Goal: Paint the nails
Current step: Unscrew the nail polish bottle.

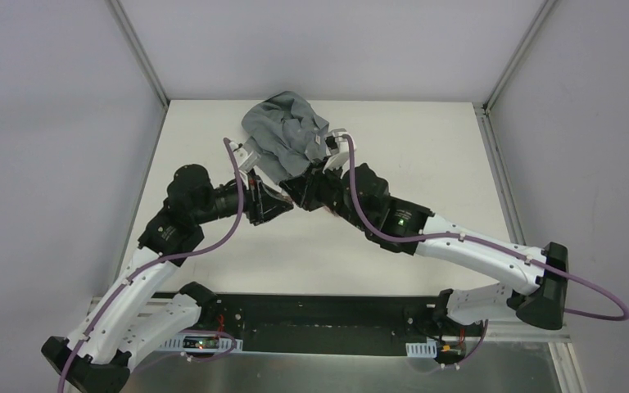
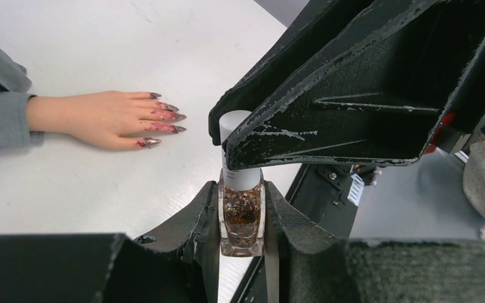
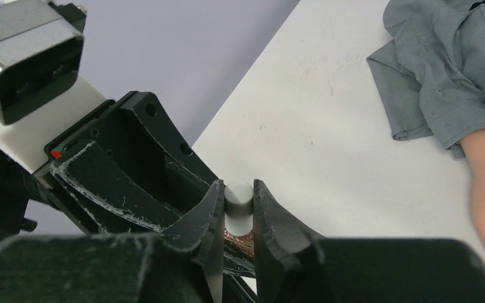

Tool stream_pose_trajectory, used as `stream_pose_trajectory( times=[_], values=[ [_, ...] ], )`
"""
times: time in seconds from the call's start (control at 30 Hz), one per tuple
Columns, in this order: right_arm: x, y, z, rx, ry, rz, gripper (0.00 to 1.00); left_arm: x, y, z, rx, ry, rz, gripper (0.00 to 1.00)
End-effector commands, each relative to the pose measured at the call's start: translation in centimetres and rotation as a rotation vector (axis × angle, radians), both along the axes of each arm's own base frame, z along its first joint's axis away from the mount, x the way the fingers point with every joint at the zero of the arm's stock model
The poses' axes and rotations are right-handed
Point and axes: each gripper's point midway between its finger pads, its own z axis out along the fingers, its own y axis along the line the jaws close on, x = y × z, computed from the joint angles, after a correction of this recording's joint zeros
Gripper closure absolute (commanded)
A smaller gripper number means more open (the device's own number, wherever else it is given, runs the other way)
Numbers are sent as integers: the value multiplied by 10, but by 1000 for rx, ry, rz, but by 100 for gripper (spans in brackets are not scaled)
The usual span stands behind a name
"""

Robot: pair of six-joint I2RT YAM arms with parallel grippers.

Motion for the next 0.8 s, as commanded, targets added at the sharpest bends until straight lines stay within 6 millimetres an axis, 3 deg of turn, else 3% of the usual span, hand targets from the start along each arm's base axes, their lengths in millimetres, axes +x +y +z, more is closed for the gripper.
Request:
stream_pose_trajectory(
  times=[0.0, 0.17, 0.43, 0.77],
  values=[
    [-2, -12, 10, 10, -39, 58, 100, -17, -9, 26, -62, -38, -117, 100],
    [-10, -19, 6, -2, -62, 156, 100, -32, -16, 29, -77, -23, -225, 100],
    [-50, -28, 17, 54, -124, 428, 100, -63, -21, 42, -122, -42, -428, 100],
    [-86, -28, 22, 78, -160, 655, 100, -80, -20, 43, -130, -48, -524, 100]
  ],
)
